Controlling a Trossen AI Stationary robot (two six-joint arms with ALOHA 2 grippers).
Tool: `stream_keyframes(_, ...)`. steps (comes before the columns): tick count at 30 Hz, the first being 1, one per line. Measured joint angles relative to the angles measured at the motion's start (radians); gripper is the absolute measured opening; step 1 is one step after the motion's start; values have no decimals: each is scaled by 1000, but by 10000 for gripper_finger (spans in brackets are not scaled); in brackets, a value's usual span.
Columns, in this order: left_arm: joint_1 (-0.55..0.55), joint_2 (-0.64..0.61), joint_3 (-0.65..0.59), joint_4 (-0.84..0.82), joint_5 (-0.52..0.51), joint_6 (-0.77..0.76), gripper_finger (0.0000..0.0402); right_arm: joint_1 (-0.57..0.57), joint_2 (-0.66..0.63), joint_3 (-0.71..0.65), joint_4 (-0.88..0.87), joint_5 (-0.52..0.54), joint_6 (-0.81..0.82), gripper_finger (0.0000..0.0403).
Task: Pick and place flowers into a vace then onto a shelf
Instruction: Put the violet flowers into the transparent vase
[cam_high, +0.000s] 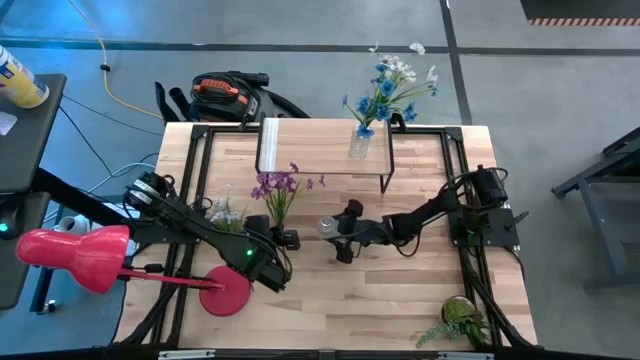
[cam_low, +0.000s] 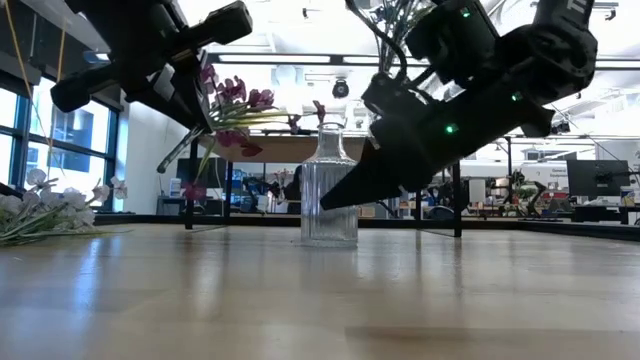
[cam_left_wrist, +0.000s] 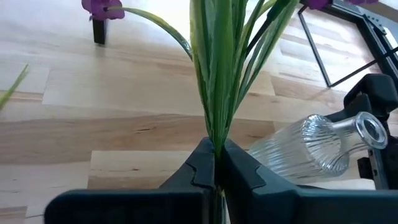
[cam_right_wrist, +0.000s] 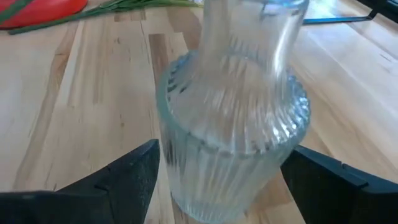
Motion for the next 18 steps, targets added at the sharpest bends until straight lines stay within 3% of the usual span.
stream_keyframes(13,0,0,0,-7,11,0,51,-35,53,-5,71,-70,47,314)
stream_keyframes(18,0,0,0,-7,9,0,42,-35,79,10,107,-51,11,291)
